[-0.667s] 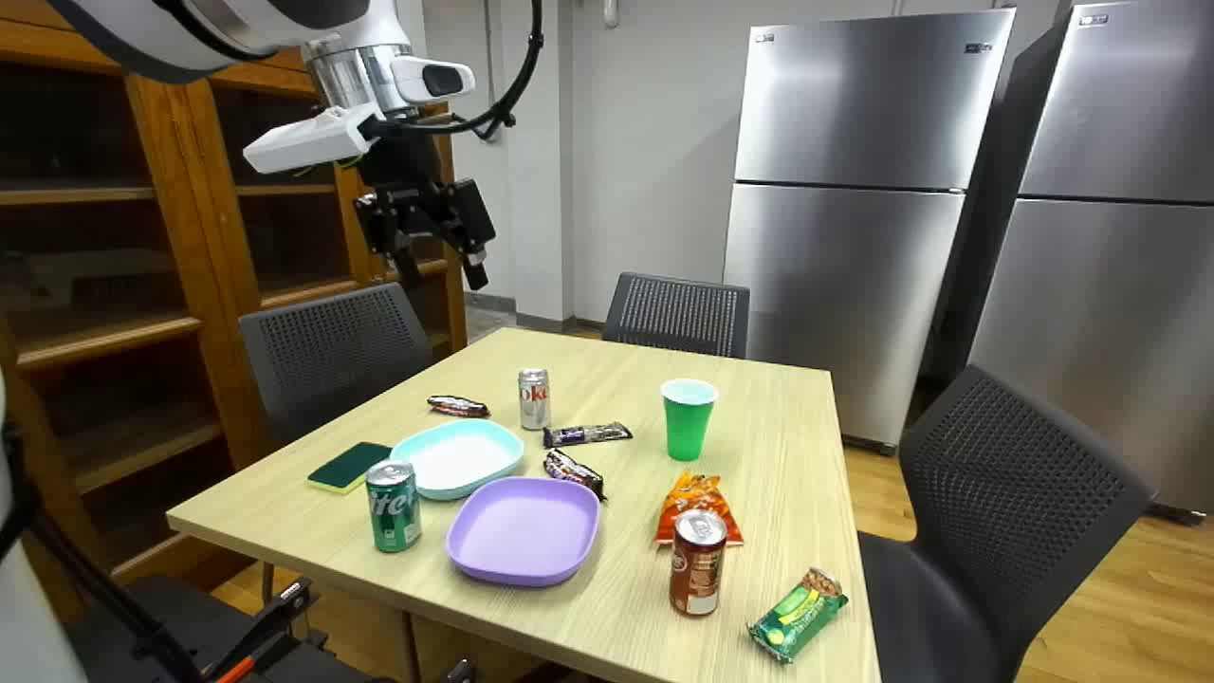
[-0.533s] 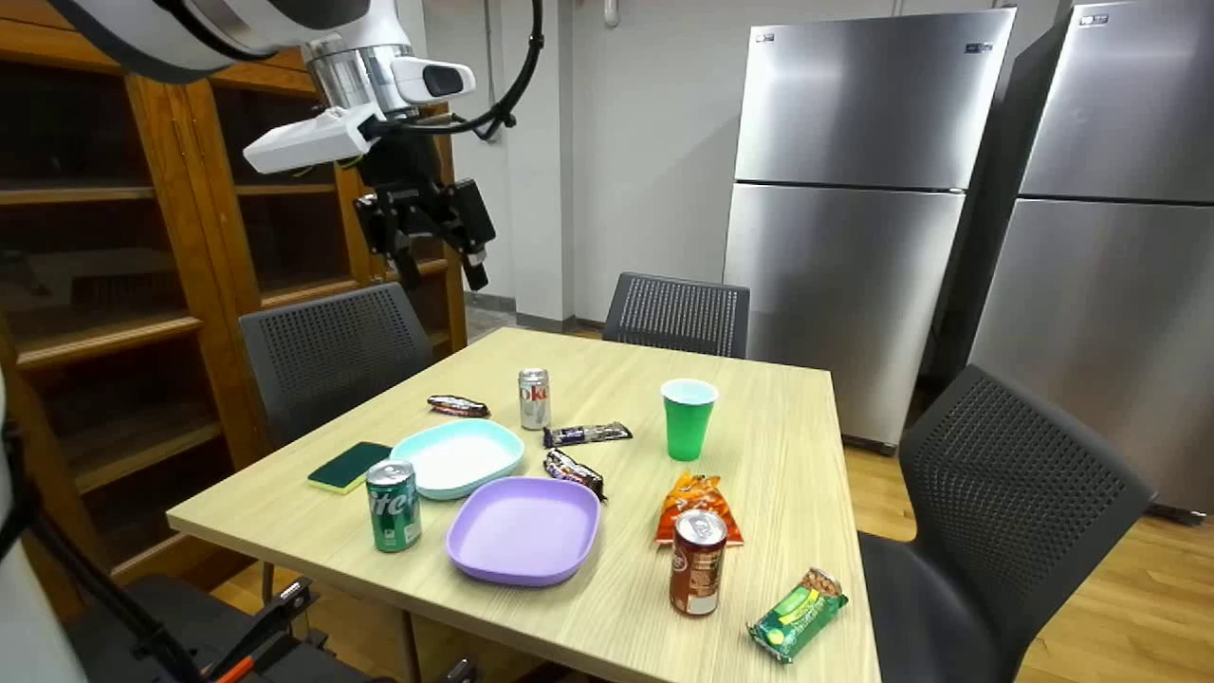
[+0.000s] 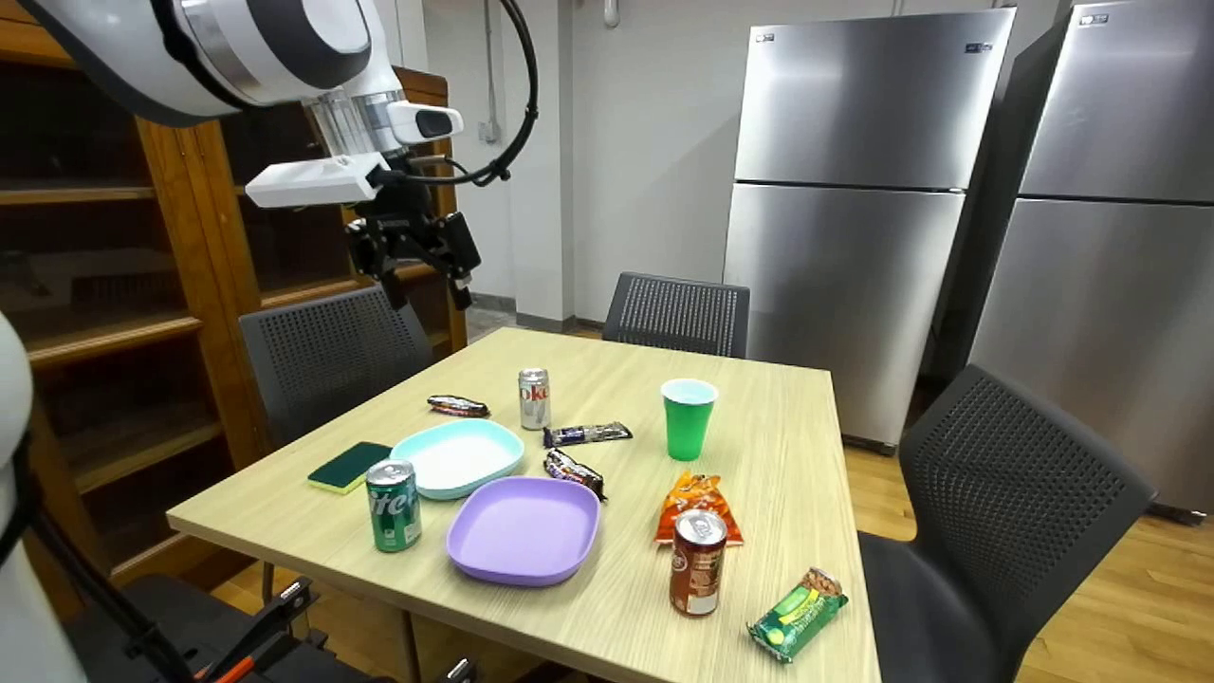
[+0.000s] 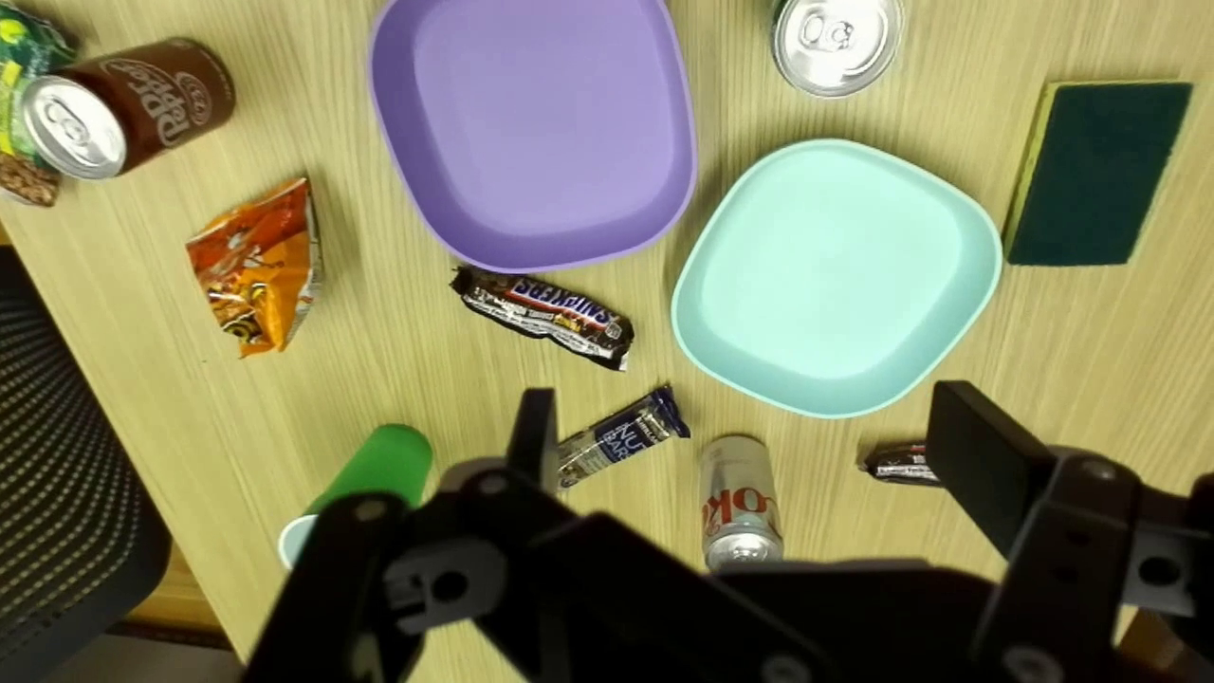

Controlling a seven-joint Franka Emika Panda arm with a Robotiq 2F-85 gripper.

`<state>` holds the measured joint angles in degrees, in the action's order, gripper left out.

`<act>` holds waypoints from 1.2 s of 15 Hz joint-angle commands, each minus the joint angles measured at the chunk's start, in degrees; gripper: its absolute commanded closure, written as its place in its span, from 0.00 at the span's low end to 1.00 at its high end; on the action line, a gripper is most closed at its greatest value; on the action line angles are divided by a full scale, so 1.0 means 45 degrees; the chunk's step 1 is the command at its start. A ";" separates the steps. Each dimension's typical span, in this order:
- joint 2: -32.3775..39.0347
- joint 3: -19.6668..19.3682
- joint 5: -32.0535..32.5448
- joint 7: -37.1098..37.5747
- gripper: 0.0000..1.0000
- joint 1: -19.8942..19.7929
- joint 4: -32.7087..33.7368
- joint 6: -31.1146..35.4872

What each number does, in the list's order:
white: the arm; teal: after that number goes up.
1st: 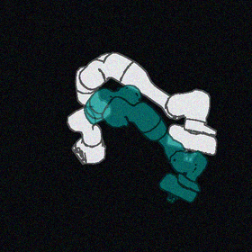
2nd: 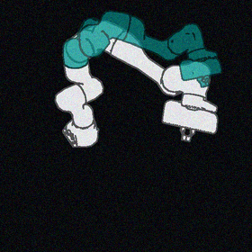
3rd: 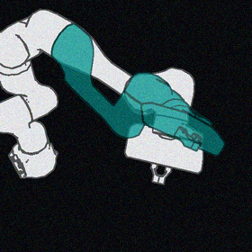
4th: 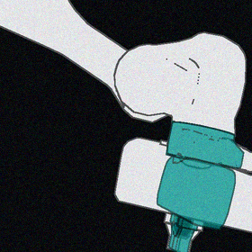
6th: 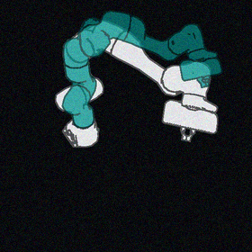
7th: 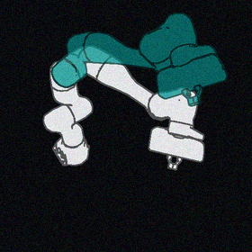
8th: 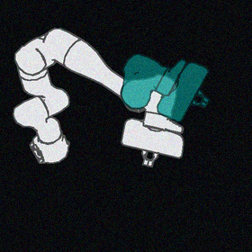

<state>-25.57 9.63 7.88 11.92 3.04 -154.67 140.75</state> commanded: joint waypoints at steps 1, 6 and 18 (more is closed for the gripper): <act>0.1515 -0.0010 -0.0487 -0.0471 0.00 0.0530 0.0275 0.0729; 0.3052 -0.0024 -0.0883 -0.0730 0.00 0.0928 0.0506 0.1064; 0.5414 -0.0045 -0.1014 -0.0824 0.00 0.1054 0.0324 0.2539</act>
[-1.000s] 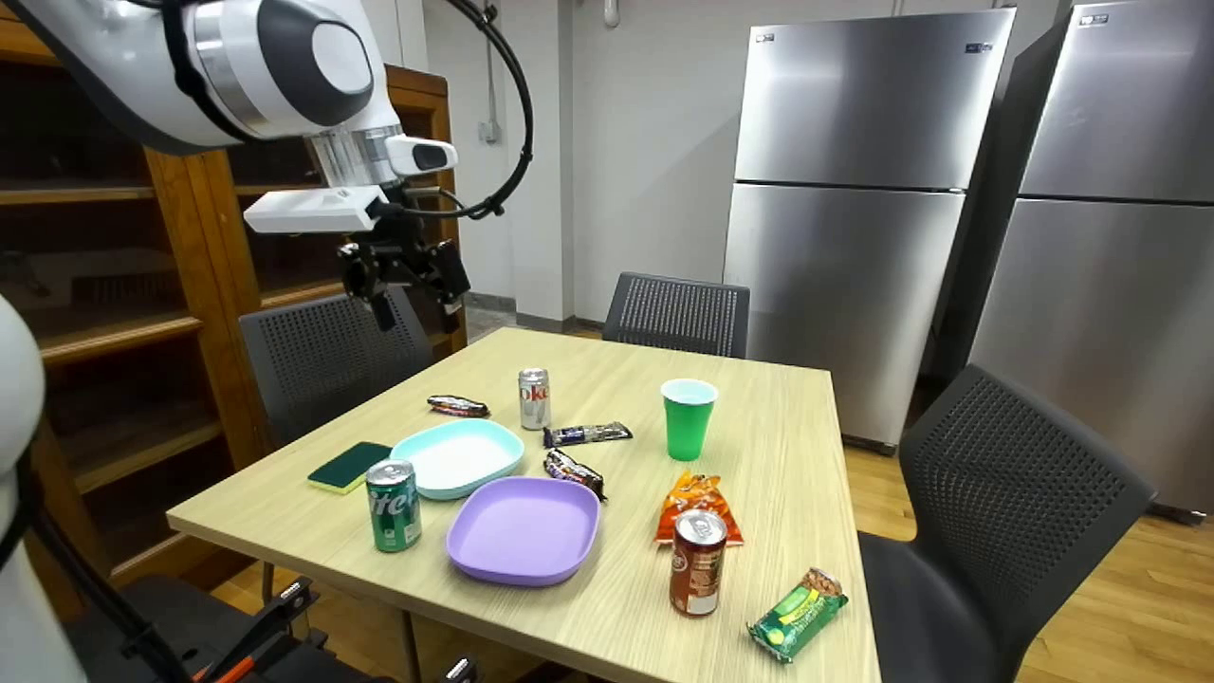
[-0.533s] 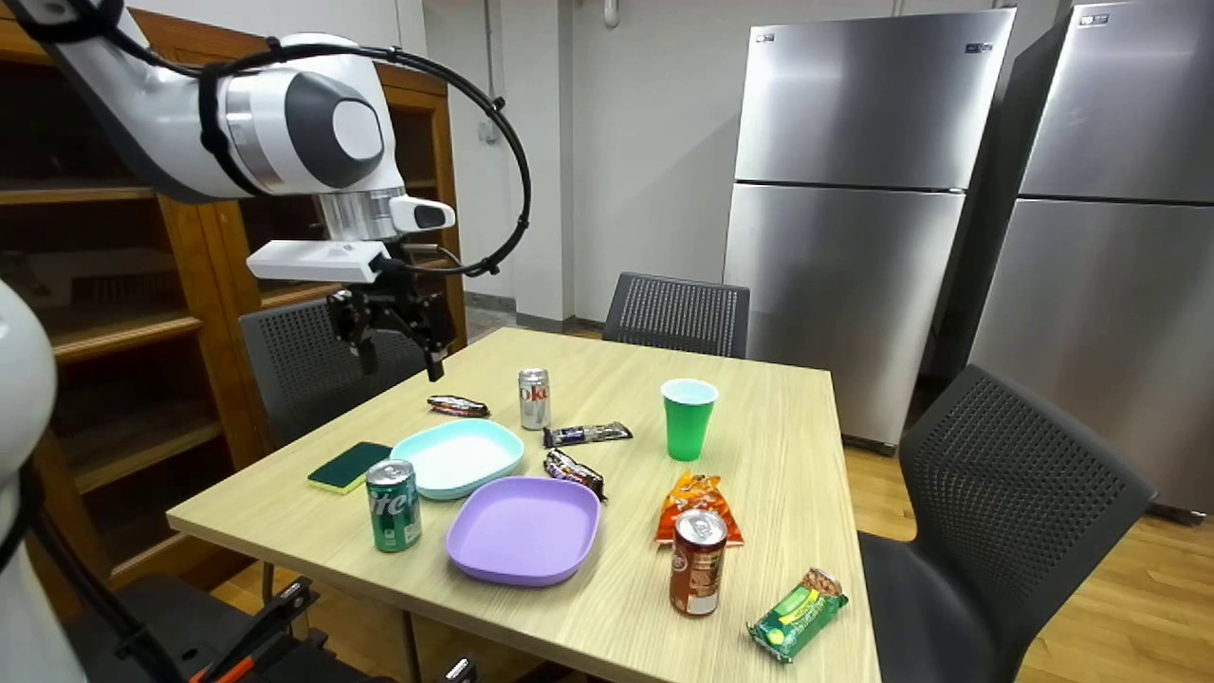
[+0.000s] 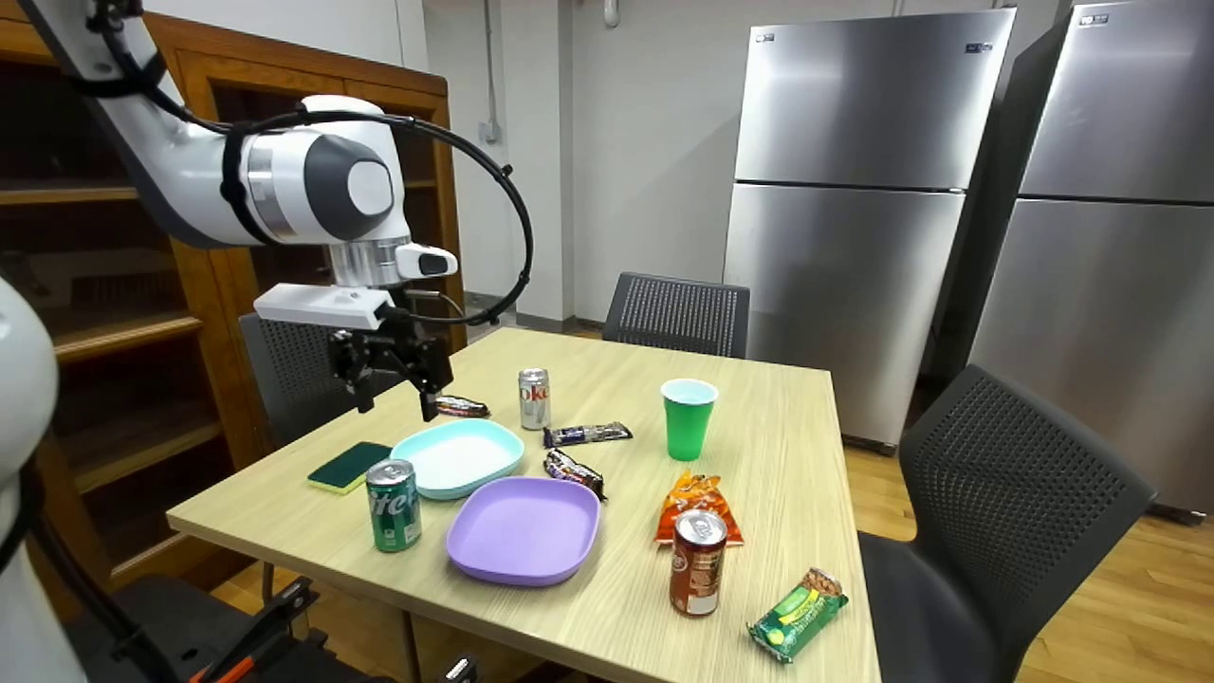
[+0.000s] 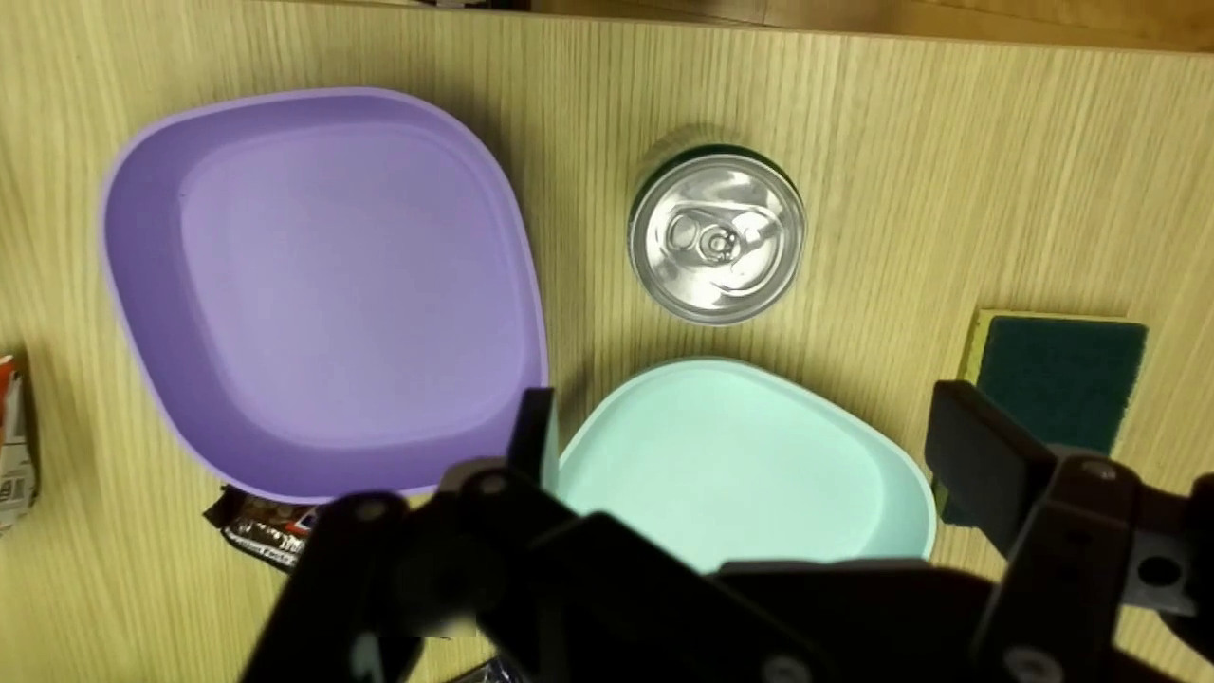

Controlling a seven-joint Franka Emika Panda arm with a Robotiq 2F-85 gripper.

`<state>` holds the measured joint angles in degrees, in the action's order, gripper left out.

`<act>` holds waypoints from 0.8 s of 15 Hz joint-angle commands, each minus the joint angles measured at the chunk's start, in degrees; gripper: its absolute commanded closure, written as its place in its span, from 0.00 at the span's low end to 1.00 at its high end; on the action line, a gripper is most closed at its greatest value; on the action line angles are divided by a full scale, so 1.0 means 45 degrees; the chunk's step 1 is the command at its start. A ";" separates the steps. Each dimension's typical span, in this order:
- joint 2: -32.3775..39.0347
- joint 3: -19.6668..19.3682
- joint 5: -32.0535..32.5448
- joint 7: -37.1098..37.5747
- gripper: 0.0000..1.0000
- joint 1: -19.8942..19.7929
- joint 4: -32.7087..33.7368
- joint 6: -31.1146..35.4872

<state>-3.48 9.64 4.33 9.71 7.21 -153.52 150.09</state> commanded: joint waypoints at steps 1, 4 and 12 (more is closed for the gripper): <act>0.0651 -0.0047 -0.0208 -0.0309 0.00 0.0134 0.0050 0.0582; 0.0998 -0.0051 -0.0110 -0.0186 0.00 0.0166 -0.0029 0.0812; 0.1833 -0.0128 -0.0028 -0.0139 0.00 0.0194 -0.0151 0.1364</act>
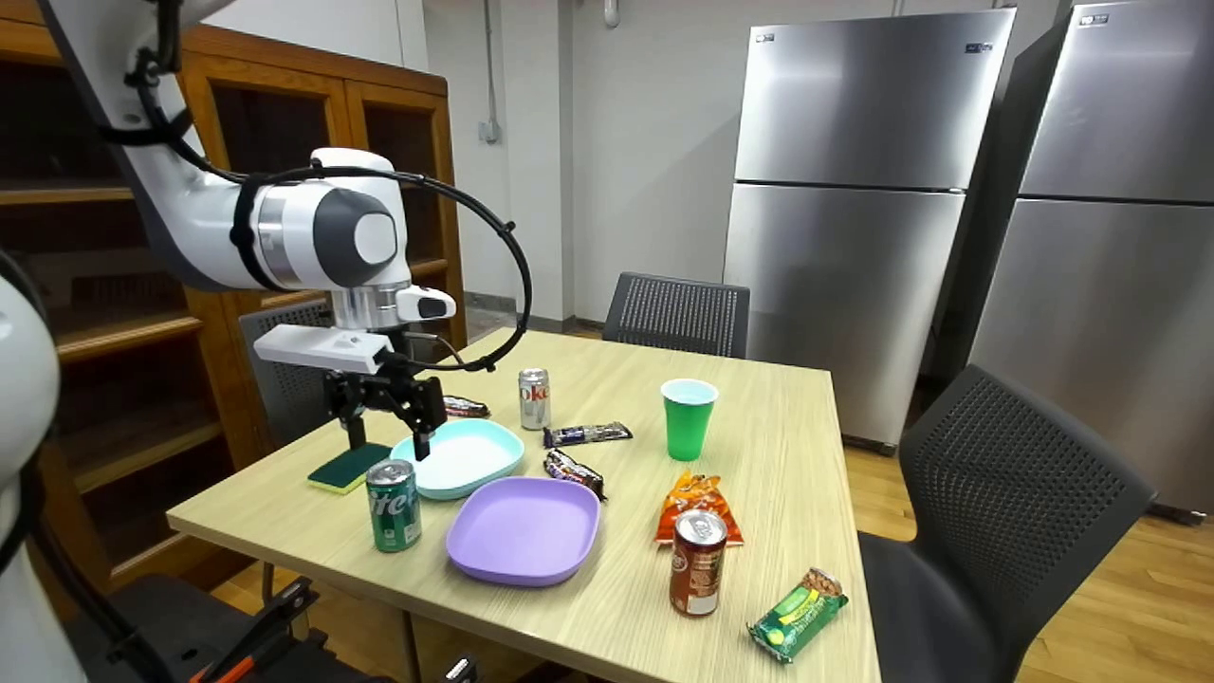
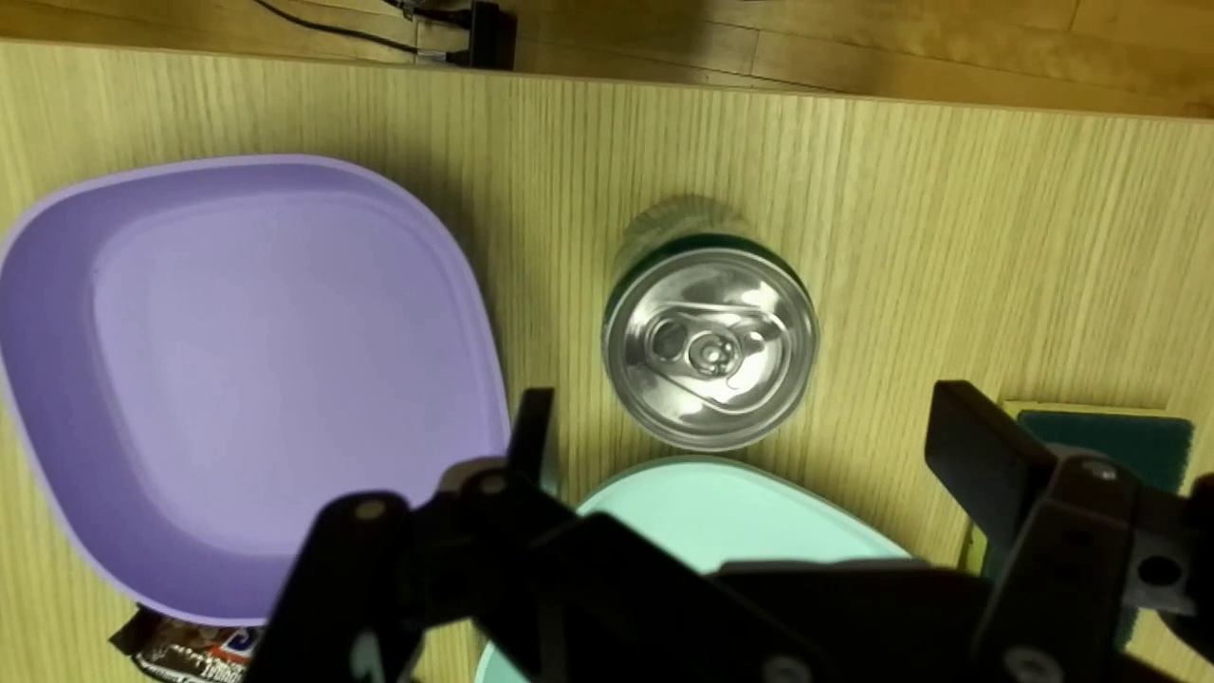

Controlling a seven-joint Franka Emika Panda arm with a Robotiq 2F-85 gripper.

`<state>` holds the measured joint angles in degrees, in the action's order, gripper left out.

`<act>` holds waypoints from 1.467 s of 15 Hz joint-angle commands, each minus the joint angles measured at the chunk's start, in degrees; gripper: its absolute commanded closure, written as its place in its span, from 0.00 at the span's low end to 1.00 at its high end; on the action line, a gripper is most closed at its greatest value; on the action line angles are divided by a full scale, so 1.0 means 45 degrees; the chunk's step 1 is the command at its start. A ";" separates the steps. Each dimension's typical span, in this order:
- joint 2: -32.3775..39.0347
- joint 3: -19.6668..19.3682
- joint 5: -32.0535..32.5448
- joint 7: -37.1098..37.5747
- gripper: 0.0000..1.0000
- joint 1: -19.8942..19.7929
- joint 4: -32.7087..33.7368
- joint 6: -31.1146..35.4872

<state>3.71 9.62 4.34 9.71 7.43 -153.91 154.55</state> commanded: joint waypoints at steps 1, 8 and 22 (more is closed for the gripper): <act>0.0318 -0.0132 -0.0046 -0.0151 0.00 0.0149 -0.0075 0.0412; 0.1021 -0.0059 -0.0421 -0.0520 0.00 0.0110 -0.0074 0.0534; 0.1265 -0.0176 -0.0407 -0.0657 0.00 0.0171 -0.0022 0.0549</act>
